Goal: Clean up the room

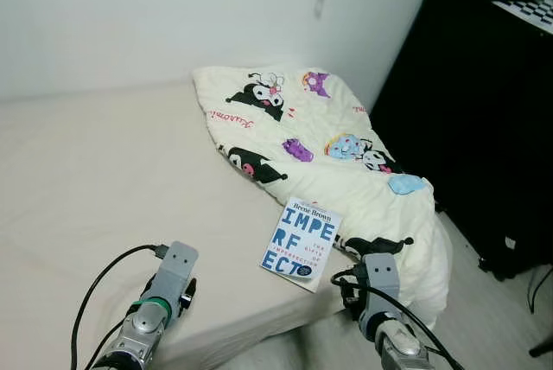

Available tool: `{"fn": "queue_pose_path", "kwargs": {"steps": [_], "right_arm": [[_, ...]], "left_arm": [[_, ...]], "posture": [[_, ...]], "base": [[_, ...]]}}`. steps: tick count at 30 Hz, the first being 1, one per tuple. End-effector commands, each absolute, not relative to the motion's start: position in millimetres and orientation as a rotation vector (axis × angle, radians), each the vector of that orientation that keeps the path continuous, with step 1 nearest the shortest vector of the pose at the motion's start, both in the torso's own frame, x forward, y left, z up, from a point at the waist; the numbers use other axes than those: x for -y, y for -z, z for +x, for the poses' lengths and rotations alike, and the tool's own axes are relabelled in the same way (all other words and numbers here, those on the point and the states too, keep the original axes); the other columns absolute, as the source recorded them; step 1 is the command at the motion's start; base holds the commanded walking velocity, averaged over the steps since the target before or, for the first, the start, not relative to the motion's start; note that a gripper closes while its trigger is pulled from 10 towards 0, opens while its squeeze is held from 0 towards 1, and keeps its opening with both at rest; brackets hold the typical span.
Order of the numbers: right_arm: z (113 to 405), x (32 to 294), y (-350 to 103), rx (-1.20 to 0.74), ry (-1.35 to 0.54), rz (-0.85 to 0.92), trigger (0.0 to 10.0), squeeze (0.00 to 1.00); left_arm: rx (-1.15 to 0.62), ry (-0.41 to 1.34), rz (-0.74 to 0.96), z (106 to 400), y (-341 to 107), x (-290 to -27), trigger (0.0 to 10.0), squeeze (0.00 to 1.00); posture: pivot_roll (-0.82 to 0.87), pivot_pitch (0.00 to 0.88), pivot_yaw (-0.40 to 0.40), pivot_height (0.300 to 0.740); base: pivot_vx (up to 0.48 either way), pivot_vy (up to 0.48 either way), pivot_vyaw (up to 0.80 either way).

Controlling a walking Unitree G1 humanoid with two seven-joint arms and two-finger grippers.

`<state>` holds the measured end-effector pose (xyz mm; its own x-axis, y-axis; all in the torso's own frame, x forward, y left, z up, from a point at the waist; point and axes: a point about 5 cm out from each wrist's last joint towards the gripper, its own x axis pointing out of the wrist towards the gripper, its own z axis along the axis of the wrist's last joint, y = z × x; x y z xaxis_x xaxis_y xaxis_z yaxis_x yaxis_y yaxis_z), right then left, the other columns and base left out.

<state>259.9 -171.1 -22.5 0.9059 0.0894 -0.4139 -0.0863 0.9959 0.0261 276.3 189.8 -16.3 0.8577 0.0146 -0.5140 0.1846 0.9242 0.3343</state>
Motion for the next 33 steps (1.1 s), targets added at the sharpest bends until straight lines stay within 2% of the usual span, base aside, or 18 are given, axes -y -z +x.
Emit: {"fn": "queue_pose_path", "kwargs": {"steps": [1, 11, 19, 24, 26, 28, 29, 30, 33], "right_arm": [[252.7, 176.8, 28.2, -0.455, -0.064, 0.017, 10.0, 0.0], [251.0, 176.9, 29.4, -0.458, -0.061, 0.019, 10.0, 0.0], [265.4, 180.0, 11.8, -0.336, -0.029, 0.024, 10.0, 0.0], [289.1, 182.8, -21.4, -0.15, 0.001, 0.019, 10.0, 0.0], [290.8, 182.5, -24.0, -0.137, 0.002, 0.026, 10.0, 0.0], [297.6, 180.3, -35.7, -0.076, -0.015, 0.009, 10.0, 0.0], [297.6, 180.3, -35.7, -0.076, -0.015, 0.009, 10.0, 0.0], [301.0, 178.9, -41.0, -0.052, -0.023, 0.005, 10.0, 0.0], [301.3, 179.0, -41.0, -0.053, -0.02, 0.005, 10.0, 0.0]], "left_arm": [[-0.548, 0.116, 0.393, 272.2, 20.3, -186.7, 10.0, 0.0], [-0.55, 0.111, 0.391, 272.0, 20.5, -186.9, 10.0, 0.0], [-0.504, 0.111, 0.351, 282.4, 10.6, -185.1, 10.0, 0.0], [-0.322, 0.207, 0.144, 311.5, -24.9, -162.6, 10.0, 0.0], [-0.307, 0.23, 0.12, 313.2, -28.1, -159.2, 10.0, 0.0], [-0.28, 0.429, 0.06, 310.5, -35.4, -133.9, 10.0, 0.0], [-0.28, 0.429, 0.06, 310.5, -35.4, -133.9, 10.0, 0.0], [-0.274, 0.549, 0.04, 305.3, -37.6, -116.0, 10.0, 0.0], [-0.274, 0.569, 0.031, 304.3, -37.3, -106.7, 10.0, 0.0]], "posture": [[0.01, 0.072, -0.034, 0.72], [0.01, 0.077, -0.031, 0.72], [0.0, 0.088, -0.026, 0.72], [0.01, 0.095, -0.025, 0.71], [0.01, 0.095, -0.025, 0.7], [0.01, 0.097, -0.032, 0.69], [0.01, 0.097, -0.032, 0.69], [0.01, 0.097, -0.032, 0.68], [0.01, 0.097, -0.032, 0.665]], "base": [[0.0, 0.0, 0.0], [0.0, 0.0, 0.0], [0.0, 0.0, 0.0], [0.0, 0.0, 0.0], [0.0, 0.0, 0.0], [0.0, 0.0, 0.0], [0.0, 0.0, 0.0], [0.0, 0.0, 0.0], [0.0, 0.0, 0.0]]}}
